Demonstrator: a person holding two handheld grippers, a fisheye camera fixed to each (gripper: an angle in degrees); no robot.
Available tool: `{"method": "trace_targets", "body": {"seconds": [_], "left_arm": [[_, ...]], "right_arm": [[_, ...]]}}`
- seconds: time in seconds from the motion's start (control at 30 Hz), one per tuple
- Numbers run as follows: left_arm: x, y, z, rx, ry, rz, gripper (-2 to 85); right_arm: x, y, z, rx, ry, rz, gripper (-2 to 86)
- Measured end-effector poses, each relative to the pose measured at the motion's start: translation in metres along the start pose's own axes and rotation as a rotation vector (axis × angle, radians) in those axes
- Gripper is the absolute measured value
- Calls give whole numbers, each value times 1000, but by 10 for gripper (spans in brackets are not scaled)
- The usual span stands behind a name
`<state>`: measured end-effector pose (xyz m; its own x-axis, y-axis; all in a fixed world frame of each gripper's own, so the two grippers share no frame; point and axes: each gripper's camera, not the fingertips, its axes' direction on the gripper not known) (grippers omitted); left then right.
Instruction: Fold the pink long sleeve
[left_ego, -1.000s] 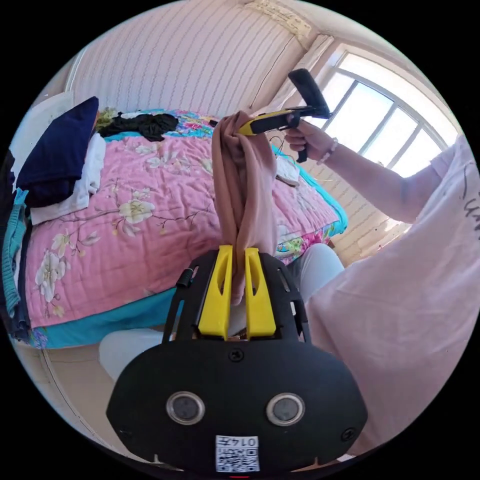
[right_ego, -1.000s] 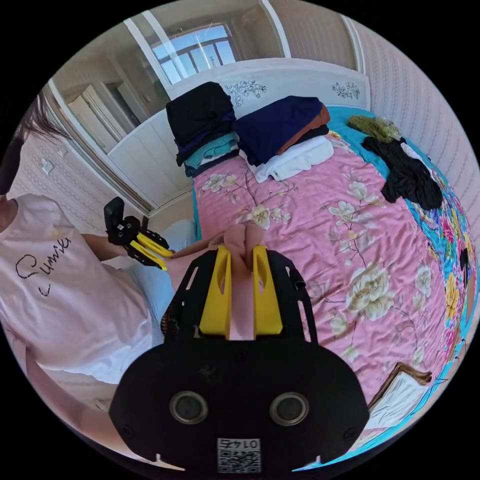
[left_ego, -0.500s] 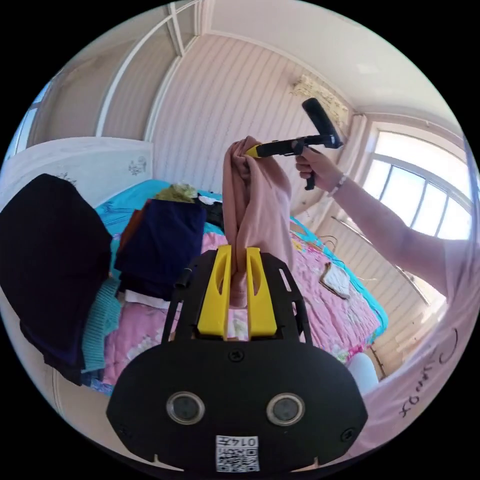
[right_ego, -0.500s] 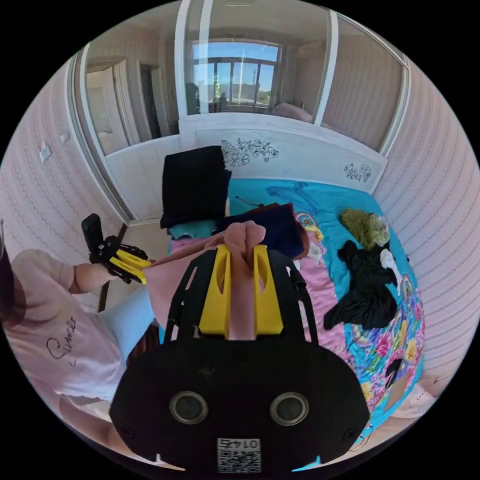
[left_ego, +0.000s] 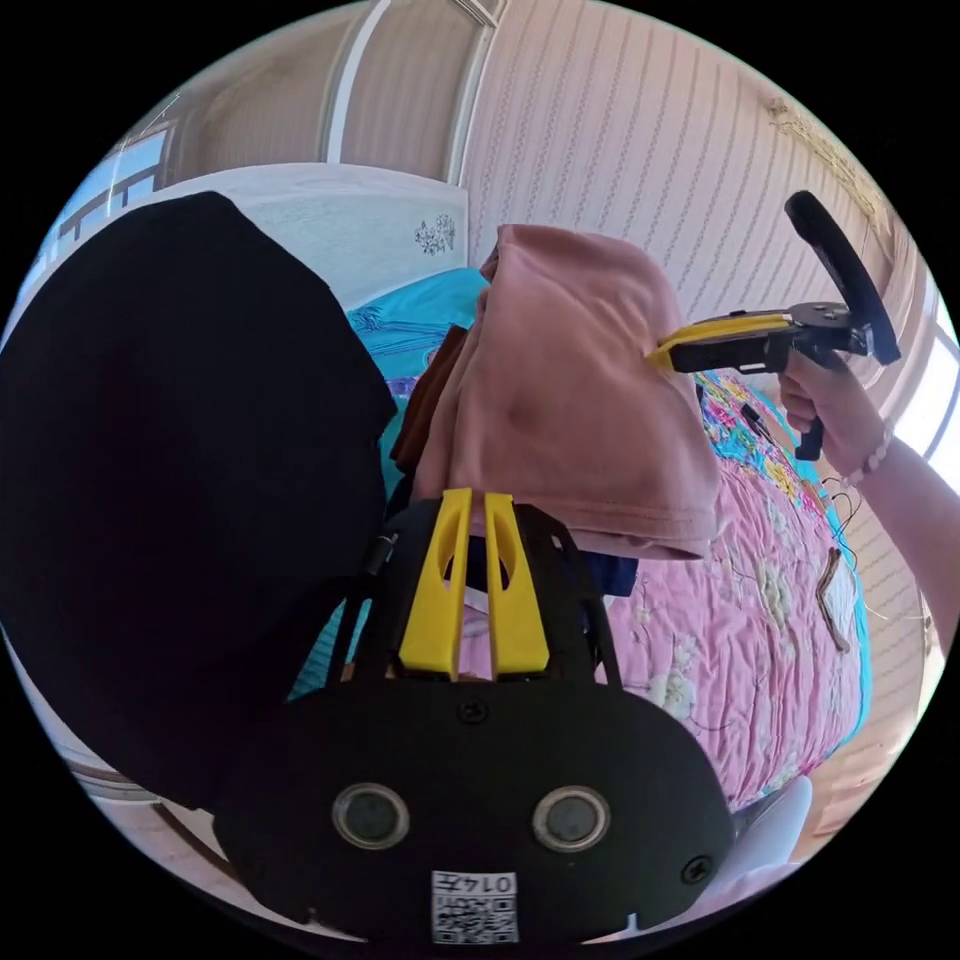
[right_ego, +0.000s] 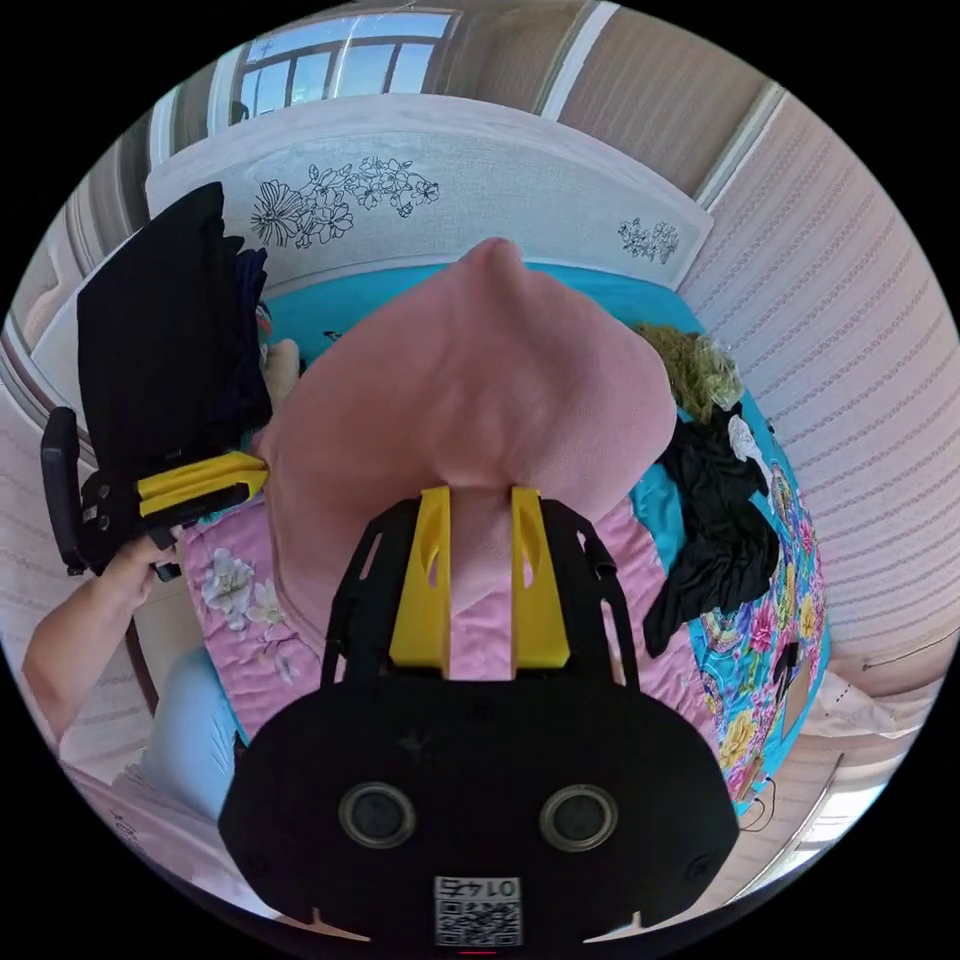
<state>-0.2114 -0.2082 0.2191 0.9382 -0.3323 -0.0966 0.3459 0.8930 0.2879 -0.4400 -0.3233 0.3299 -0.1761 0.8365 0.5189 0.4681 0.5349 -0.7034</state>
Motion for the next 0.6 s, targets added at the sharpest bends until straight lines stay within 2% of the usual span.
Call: {"method": "trace_targets", "body": {"seconds": [0.07, 0.13, 0.23, 0.37, 0.4, 0.53, 0.6], "left_arm": [[13, 19, -13, 33, -4, 46, 22], [30, 48, -32, 80, 10, 111, 17], [68, 110, -51, 74, 73, 225, -2], [140, 196, -51, -23, 175, 369, -9], [162, 213, -46, -65, 225, 389, -9], [239, 244, -25, -146, 335, 559, -10], [291, 243, -4, -214, 411, 636, -10]], "right_arm": [[16, 24, -21, 59, -121, 24, 103], [31, 83, -55, 209, -273, 54, 101], [38, 194, -81, 297, -266, 118, 98], [51, 359, -78, 165, -202, 352, 103], [58, 419, -77, 107, -180, 486, 106], [69, 606, -102, 16, -63, 870, 99], [74, 667, -117, 20, -5, 1000, 95]]}}
